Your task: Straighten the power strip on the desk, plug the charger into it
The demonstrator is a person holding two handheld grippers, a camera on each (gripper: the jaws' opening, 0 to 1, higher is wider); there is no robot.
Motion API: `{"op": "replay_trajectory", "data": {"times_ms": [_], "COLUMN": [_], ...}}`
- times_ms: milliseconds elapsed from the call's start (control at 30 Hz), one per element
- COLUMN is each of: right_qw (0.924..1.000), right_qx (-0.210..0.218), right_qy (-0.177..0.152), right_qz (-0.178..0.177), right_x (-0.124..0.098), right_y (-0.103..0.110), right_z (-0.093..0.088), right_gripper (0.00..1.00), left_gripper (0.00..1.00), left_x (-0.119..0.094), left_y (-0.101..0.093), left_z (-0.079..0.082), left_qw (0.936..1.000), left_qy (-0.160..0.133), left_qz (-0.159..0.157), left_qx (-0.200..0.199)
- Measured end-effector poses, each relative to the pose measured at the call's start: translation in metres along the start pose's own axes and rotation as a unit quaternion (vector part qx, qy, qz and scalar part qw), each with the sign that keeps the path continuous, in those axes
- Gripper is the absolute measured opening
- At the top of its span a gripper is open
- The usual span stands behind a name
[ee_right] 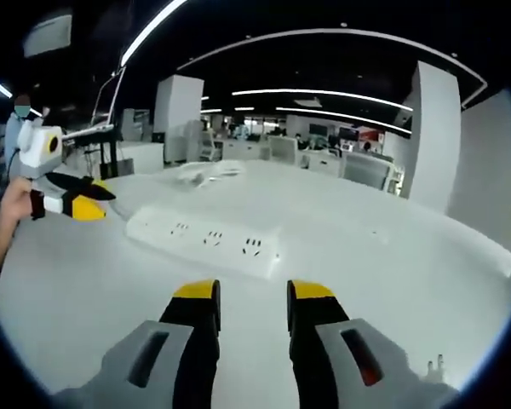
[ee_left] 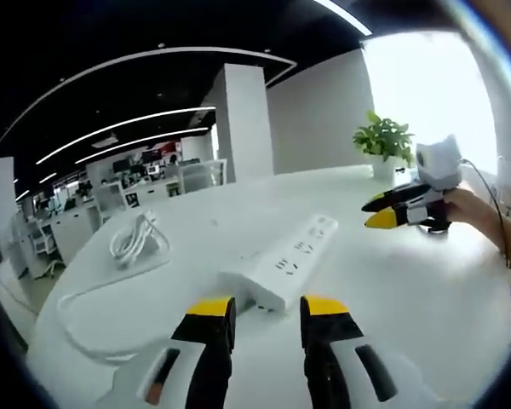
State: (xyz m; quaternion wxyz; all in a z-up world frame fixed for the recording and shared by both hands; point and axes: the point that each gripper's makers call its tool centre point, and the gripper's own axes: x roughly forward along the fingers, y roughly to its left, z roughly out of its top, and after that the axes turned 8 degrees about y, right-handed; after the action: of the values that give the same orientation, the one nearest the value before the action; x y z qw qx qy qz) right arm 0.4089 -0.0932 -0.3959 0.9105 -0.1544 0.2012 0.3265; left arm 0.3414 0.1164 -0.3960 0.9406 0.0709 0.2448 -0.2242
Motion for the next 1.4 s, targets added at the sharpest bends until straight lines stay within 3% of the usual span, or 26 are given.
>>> {"op": "replay_trajectory", "data": {"times_ms": [433,800,1133,1400], "right_qw": [0.9993,0.9978,0.9983,0.9980], "right_qx": [-0.016,-0.007,-0.012,0.006], "right_qy": [0.000,-0.017,-0.013,-0.032], "right_qz": [0.035,0.064,0.056,0.055], "right_x": [0.032,0.043,0.051,0.050], "right_y": [0.001,0.009,0.008,0.004], "right_z": [0.002,-0.001,-0.007,-0.002], "right_gripper": [0.31,0.31,0.31,0.29], "left_gripper": [0.31,0.33,0.33,0.32], "left_x": [0.025,0.035,0.042,0.047], "left_y": [0.006,-0.008,-0.006,-0.008], "left_z": [-0.008,-0.004,-0.008,-0.010], "left_qw": [0.9999,0.9994,0.9992,0.9990], "left_qy": [0.013,0.004,0.009,0.014], "left_qz": [0.001,-0.033,-0.037,-0.040], "left_qx": [0.011,0.012,0.010,0.013]}}
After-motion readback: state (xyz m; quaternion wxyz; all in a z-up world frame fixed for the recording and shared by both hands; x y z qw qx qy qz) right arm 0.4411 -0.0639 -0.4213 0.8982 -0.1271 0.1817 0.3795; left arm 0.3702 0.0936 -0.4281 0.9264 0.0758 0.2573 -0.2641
